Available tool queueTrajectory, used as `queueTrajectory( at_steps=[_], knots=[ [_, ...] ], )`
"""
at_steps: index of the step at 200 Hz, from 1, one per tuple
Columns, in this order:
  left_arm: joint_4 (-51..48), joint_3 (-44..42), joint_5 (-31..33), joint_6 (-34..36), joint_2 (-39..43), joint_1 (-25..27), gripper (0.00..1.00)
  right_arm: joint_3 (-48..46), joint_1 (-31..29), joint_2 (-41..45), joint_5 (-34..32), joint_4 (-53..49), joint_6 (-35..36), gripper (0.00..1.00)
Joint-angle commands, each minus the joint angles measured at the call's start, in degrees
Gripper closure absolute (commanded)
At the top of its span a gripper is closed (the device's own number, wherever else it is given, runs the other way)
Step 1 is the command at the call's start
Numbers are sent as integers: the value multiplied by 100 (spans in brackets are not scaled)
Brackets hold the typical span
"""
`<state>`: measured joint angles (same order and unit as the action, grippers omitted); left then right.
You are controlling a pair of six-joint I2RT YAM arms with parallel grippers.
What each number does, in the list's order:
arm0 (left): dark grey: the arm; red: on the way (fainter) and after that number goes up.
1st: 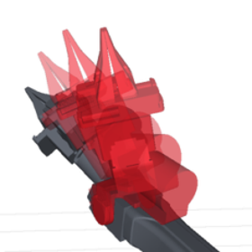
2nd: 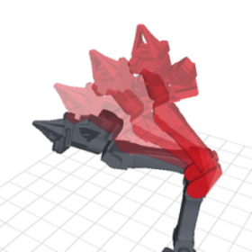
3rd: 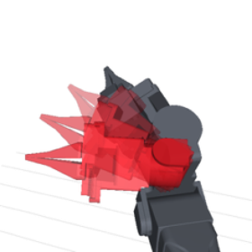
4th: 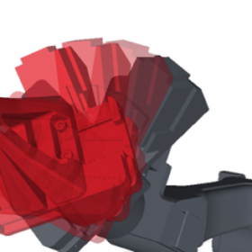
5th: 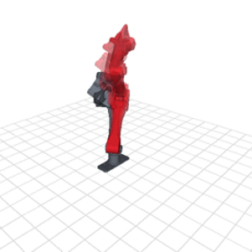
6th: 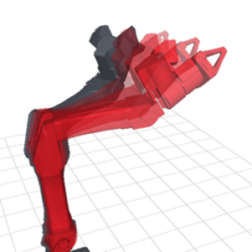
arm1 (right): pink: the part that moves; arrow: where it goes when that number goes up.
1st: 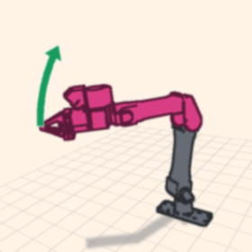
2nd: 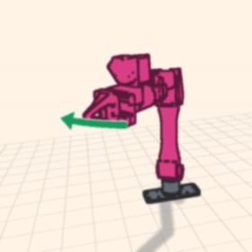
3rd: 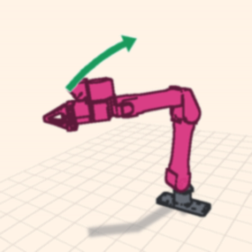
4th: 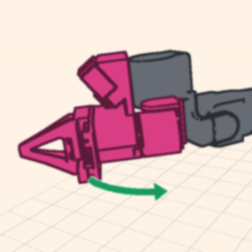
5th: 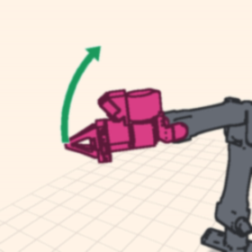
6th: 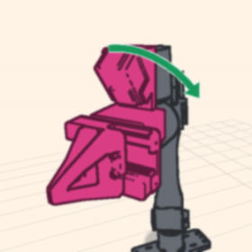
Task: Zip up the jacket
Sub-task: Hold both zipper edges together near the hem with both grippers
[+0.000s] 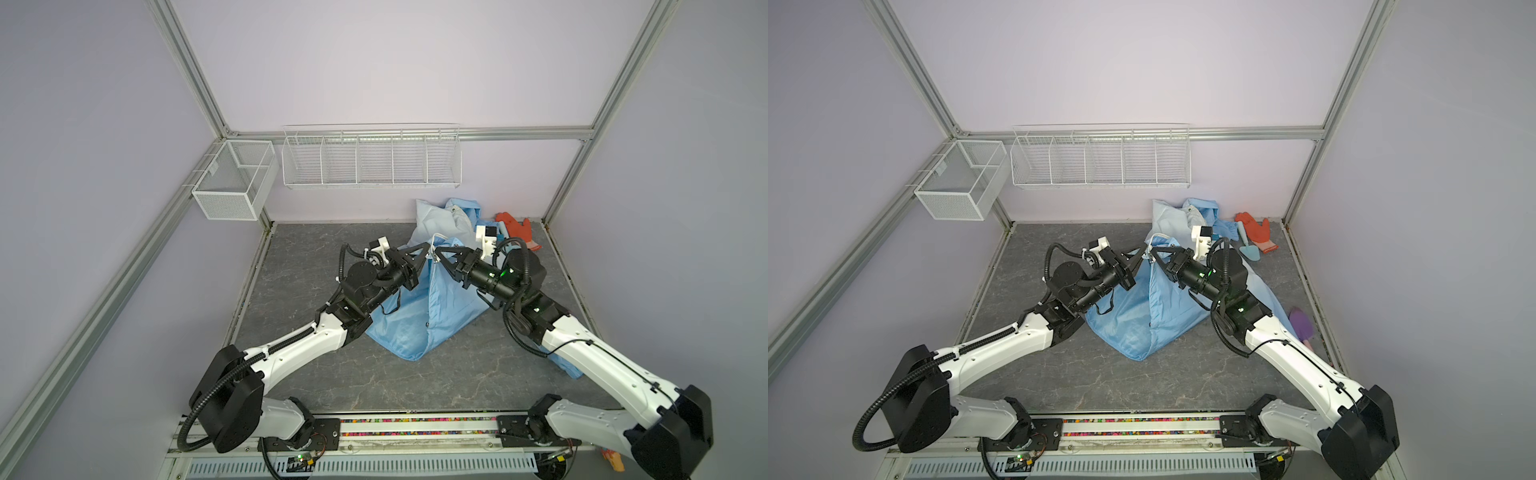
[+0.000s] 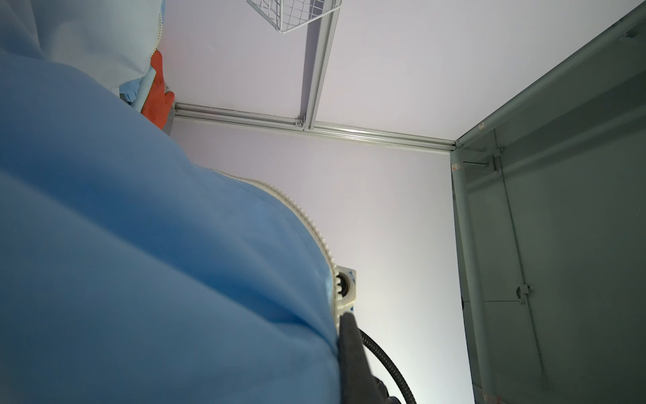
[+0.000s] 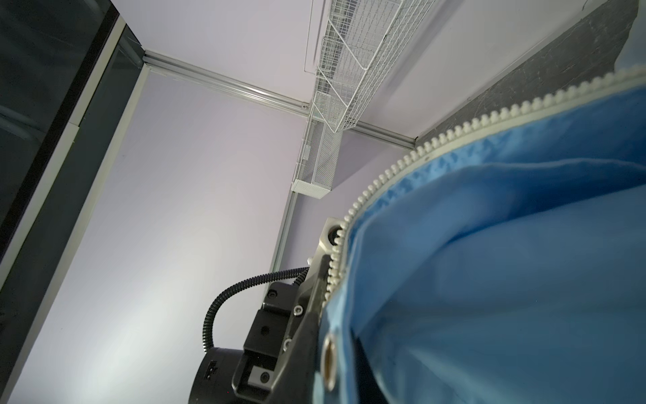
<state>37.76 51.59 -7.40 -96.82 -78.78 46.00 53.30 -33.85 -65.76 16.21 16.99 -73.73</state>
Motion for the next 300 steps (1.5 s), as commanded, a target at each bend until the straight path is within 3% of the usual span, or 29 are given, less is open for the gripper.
queueTrajectory(
  at_steps=[1,38,95,183,245,300],
  knots=[
    [241,238,-162,63,45,22,100,-124,-14,146,-9,57,-19,90],
    [88,281,-165,82,73,23,100,-153,10,167,-245,33,-42,93],
    [-308,614,-216,257,-8,101,100,-114,-25,-353,-749,1067,-377,93],
    [-503,589,-341,270,-163,234,100,158,1,-649,-1464,1288,-865,93],
    [-945,645,-485,543,-111,234,100,398,46,-693,-1513,865,-1058,93],
    [-3090,1444,-650,1833,120,36,100,730,64,-348,-1220,-644,-1035,94]
  ],
)
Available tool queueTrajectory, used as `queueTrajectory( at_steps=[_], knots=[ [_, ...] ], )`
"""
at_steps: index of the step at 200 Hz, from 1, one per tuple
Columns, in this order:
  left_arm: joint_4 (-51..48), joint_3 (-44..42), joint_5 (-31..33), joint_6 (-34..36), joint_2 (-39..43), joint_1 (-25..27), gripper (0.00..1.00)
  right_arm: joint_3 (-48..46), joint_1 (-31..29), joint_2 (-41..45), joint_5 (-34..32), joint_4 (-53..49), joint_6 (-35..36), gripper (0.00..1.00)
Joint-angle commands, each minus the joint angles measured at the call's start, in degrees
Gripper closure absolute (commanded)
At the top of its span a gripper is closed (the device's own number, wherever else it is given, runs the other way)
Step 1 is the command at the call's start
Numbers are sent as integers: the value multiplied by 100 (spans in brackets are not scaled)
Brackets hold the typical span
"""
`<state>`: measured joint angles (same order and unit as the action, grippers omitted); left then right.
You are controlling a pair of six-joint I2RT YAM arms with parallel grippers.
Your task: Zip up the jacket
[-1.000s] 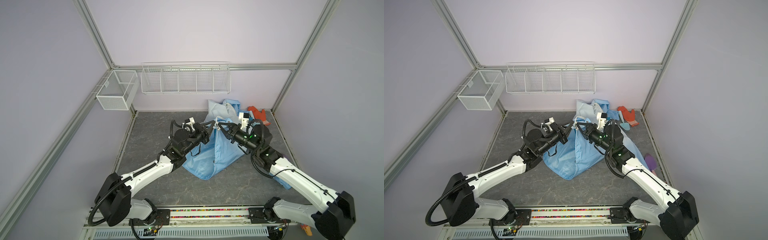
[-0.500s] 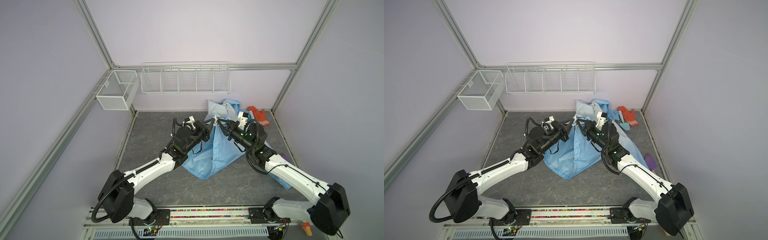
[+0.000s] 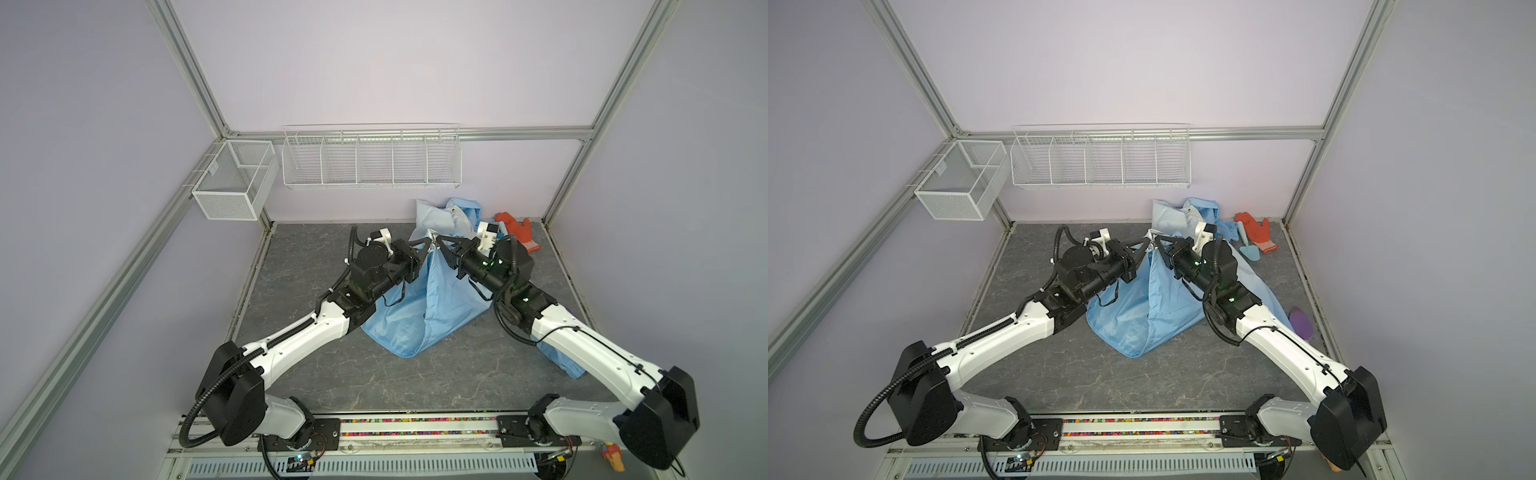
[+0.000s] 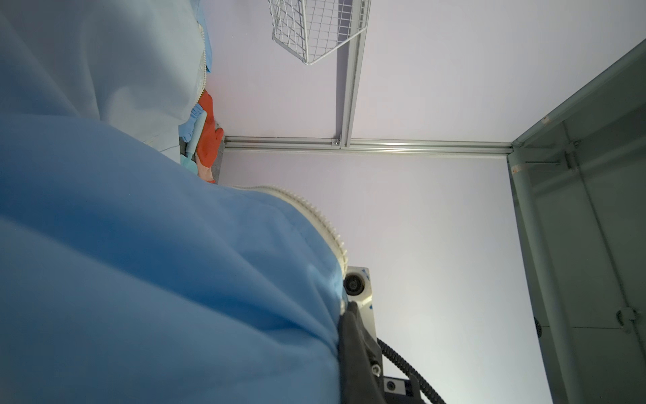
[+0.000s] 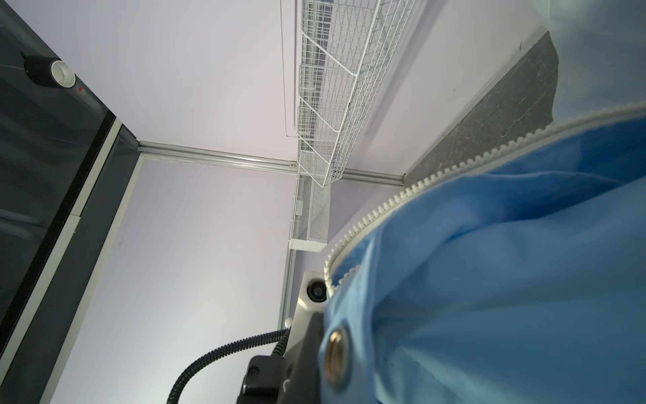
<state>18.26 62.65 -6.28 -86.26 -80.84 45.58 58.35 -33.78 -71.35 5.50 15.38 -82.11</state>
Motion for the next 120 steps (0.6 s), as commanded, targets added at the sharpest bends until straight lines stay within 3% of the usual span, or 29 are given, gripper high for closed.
queueTrajectory(
  at_steps=[1,46,120],
  knots=[
    [-1171,341,-761,795,333,71,100,223,61,219,-147,-491,-199,93],
    [-1894,627,-1188,1239,335,-14,100,189,145,174,-16,-844,-860,93],
    [-2160,783,-1824,1474,267,77,100,640,214,-242,126,-1097,-1190,93]
  ],
)
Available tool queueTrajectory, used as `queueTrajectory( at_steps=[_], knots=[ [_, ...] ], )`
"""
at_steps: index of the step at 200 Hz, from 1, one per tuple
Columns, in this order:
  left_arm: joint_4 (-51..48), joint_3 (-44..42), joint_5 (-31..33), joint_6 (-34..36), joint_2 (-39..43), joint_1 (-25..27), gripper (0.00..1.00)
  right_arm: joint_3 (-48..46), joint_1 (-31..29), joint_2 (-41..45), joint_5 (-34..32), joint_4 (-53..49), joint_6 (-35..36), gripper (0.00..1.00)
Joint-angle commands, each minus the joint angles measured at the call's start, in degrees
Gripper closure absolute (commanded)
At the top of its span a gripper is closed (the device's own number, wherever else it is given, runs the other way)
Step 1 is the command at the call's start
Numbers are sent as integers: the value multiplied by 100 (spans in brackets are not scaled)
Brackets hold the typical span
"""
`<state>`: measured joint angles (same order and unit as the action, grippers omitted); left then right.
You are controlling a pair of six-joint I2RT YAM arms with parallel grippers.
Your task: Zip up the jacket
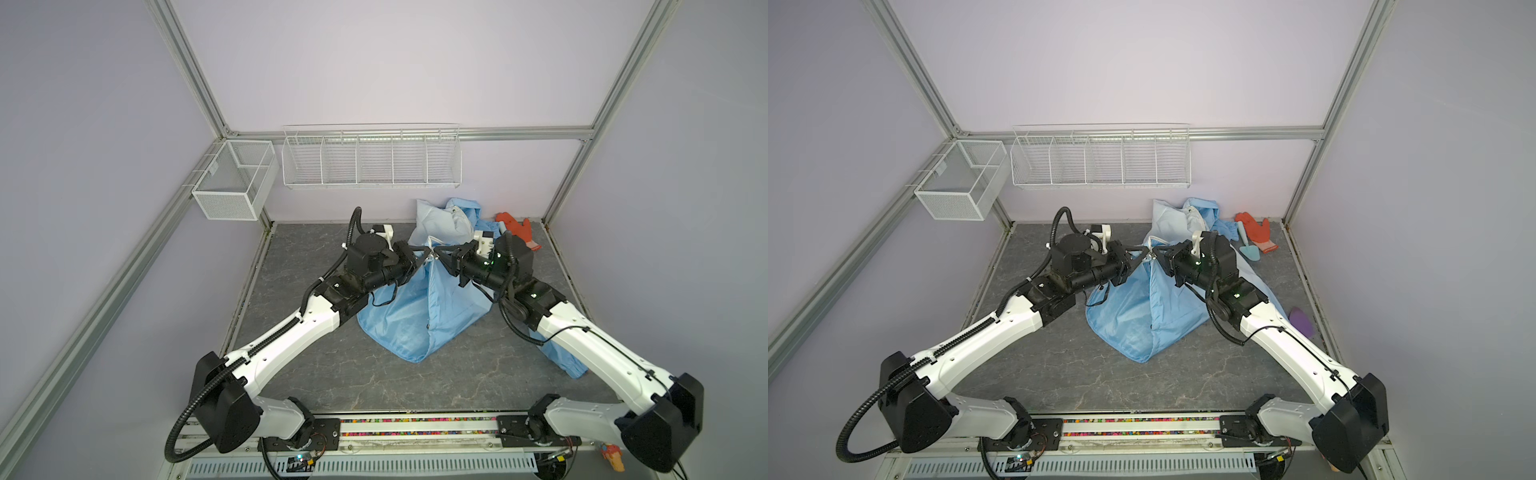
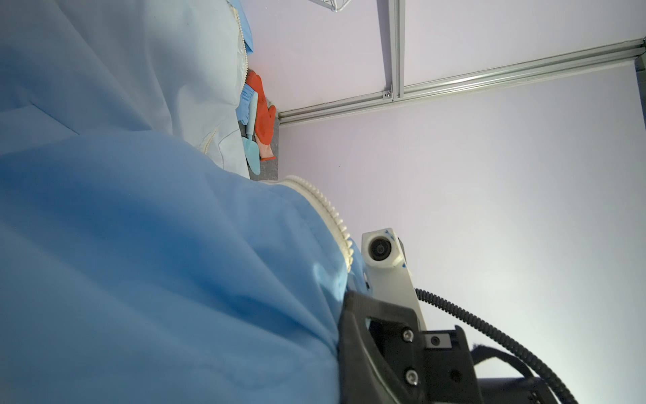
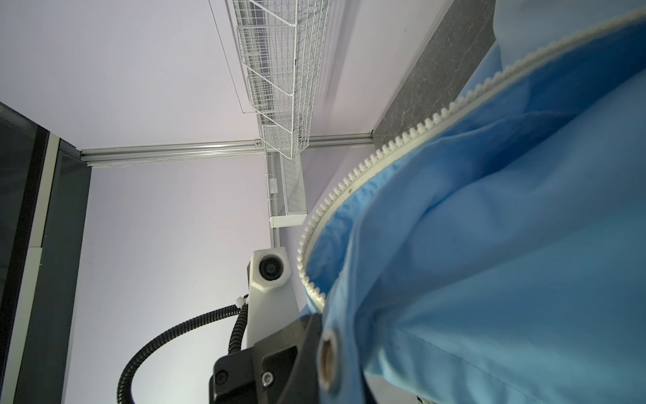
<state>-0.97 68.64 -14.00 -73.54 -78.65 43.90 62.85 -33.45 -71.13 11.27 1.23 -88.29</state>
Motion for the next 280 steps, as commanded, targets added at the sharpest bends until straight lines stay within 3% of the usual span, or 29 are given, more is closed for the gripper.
queueTrajectory(
  at_steps=[1,100,140,191,209,250,280],
  knots=[
    [-237,184,-1057,196,46,248,100,191,181,-275,-446,325,-582,93],
    [-70,475,-1266,140,-88,382,100,331,94,-522,-762,30,-914,93],
    [-1,692,-1429,76,-250,383,100,702,-81,-776,-1214,-114,-893,93],
    [1191,520,-1595,-938,-371,282,100,262,-384,-950,-1908,1315,-345,93],
    [1577,353,-1680,-1291,-350,209,100,149,-328,-997,-1819,1713,-9,93],
    [867,475,-2205,-983,-295,198,100,9,-109,-1174,-1515,2008,-83,93],
    [-197,567,-2505,-270,-207,180,100,154,-5,-1146,-1337,1603,-360,93]
  ],
)
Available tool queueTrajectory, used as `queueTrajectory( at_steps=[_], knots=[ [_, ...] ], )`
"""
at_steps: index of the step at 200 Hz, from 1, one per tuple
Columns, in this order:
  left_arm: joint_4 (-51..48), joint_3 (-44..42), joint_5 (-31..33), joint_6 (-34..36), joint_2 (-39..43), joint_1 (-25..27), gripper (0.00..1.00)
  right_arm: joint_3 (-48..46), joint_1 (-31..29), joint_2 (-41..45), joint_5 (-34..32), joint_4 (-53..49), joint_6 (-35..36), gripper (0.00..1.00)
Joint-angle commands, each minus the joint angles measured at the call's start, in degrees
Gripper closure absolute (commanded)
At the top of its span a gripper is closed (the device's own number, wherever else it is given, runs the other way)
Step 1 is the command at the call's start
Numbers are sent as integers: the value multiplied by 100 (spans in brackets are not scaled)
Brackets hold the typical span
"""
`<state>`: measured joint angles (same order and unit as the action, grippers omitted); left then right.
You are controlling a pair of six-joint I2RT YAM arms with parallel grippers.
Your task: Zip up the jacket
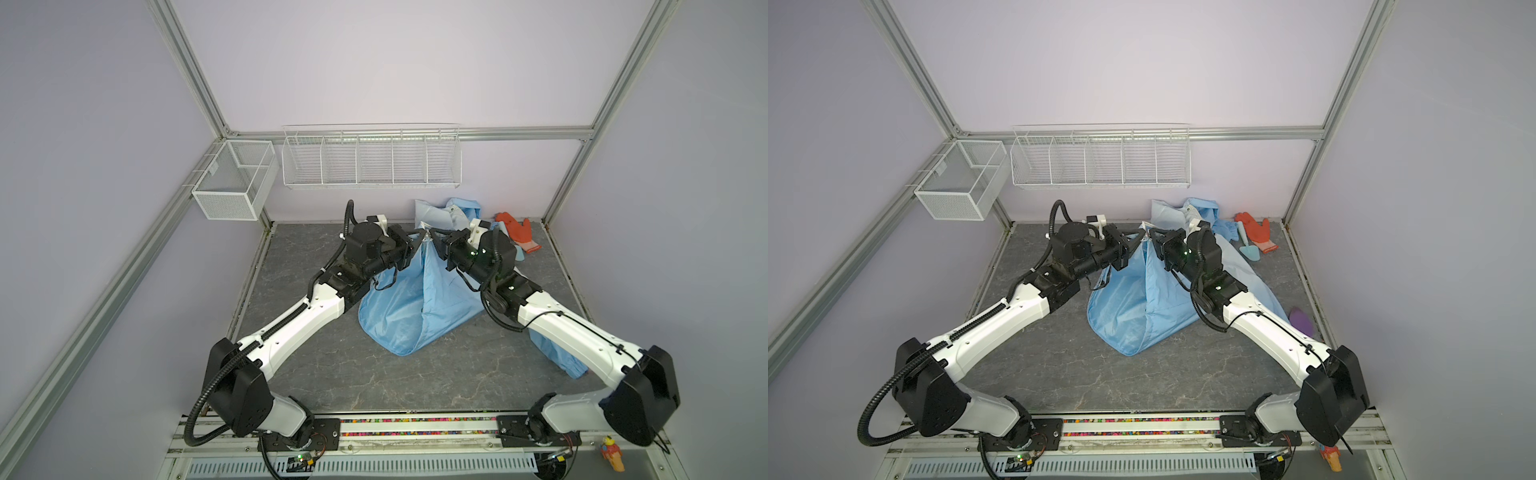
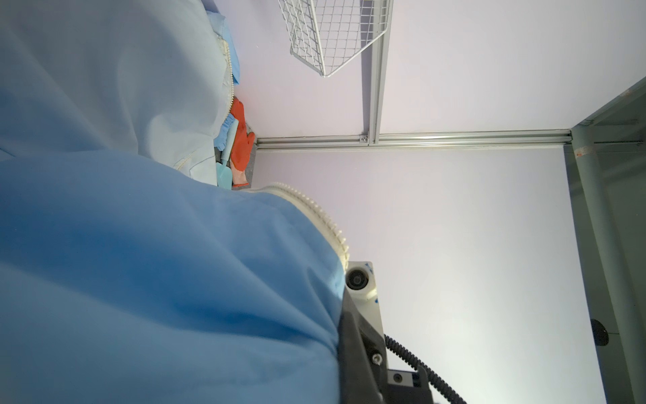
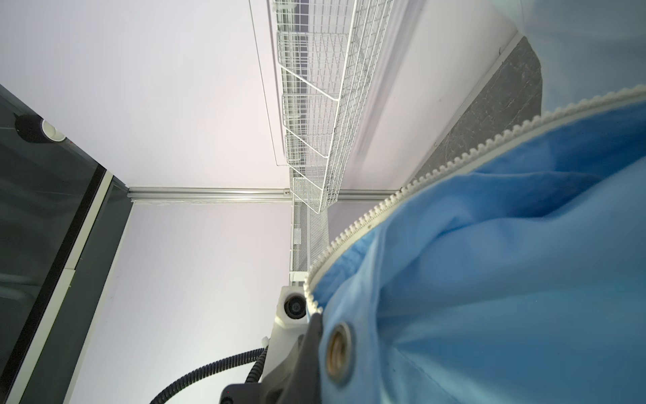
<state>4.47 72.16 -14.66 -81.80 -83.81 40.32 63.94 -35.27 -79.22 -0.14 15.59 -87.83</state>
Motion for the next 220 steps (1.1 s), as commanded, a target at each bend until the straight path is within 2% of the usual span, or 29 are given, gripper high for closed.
queueTrajectory(
  at_steps=[1,29,56,92,140,172,220],
  knots=[
    [-766,217,-2447,567,315,539,100,46,173,-339,-196,161,-412,93],
    [-1412,269,-2533,1121,374,504,100,124,185,-249,-170,-43,-840,93],
    [-1953,372,-2542,1582,431,495,100,255,281,-89,-153,-308,-776,93],
    [-1808,360,-2542,1707,512,495,100,253,337,8,-180,-399,-618,93],
    [-1950,333,-2327,2219,586,494,100,50,340,-157,290,340,-267,94],
    [-1594,80,-2191,2189,698,469,100,-462,376,-52,328,1210,-186,93],
    [-874,-234,-2332,1889,735,425,100,-559,469,-182,810,2118,29,93]
  ],
)
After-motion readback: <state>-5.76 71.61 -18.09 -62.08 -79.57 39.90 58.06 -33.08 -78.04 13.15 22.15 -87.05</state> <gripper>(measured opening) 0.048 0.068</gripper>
